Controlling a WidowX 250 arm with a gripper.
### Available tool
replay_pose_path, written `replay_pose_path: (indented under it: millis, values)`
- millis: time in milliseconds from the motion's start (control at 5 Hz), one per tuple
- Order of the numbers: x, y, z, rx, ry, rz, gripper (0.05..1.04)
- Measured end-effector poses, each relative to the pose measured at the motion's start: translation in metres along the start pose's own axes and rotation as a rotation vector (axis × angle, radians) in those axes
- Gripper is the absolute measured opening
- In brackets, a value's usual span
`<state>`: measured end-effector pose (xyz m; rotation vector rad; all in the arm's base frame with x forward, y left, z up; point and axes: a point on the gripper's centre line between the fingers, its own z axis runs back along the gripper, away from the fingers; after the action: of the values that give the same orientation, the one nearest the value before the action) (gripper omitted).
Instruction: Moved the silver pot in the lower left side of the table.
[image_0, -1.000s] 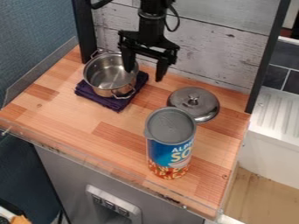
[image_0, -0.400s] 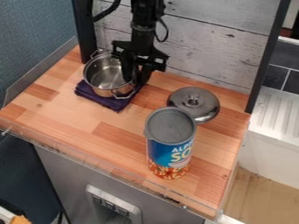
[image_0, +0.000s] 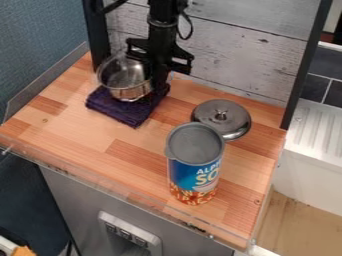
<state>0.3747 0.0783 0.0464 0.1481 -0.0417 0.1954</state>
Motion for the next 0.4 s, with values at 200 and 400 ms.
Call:
replay_pose_path:
  millis: [200,400]
  values:
    - [-0.011,0.004,0.028,0.002,-0.056,0.031,0.081]
    - [-0.038,0.006,0.045,0.032,-0.029,0.072,0.081]
